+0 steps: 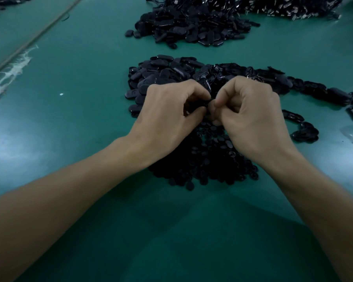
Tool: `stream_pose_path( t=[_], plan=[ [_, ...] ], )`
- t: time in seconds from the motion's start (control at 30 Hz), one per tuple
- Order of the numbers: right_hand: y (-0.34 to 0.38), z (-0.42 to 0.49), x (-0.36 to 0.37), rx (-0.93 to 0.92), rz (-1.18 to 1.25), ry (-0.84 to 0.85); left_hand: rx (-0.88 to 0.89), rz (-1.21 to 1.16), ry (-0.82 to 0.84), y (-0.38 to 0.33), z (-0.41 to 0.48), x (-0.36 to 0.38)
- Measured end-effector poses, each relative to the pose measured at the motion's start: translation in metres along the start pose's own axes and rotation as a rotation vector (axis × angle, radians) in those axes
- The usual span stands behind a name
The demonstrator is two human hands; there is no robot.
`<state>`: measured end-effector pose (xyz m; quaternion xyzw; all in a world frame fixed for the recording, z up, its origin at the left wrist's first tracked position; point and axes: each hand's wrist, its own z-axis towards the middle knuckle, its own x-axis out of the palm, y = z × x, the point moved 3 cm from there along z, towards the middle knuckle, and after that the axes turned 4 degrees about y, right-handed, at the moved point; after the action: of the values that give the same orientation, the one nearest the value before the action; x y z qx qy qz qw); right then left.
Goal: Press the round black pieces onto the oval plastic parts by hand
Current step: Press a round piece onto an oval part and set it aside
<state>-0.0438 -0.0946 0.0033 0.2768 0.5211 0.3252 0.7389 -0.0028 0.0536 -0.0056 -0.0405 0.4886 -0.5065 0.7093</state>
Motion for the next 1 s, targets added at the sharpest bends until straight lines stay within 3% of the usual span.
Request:
stream_pose_path(
  t=[0.27, 0.5, 0.8, 1.0],
  plan=[
    [-0.001, 0.001, 0.003, 0.002, 0.129, 0.175, -0.027, 0.141, 0.024, 0.004, -0.002, 0.0],
    [-0.011, 0.008, -0.008, -0.032, 0.038, 0.062, -0.085, -0.131, 0.052, 0.007, 0.002, 0.0],
    [-0.014, 0.01, -0.014, -0.058, 0.137, 0.096, -0.245, -0.537, 0.115, 0.014, 0.005, 0.001],
    [-0.006, 0.004, -0.01, -0.166, -0.04, -0.017, -0.295, -0.607, 0.104, 0.017, 0.006, 0.002]
  ],
)
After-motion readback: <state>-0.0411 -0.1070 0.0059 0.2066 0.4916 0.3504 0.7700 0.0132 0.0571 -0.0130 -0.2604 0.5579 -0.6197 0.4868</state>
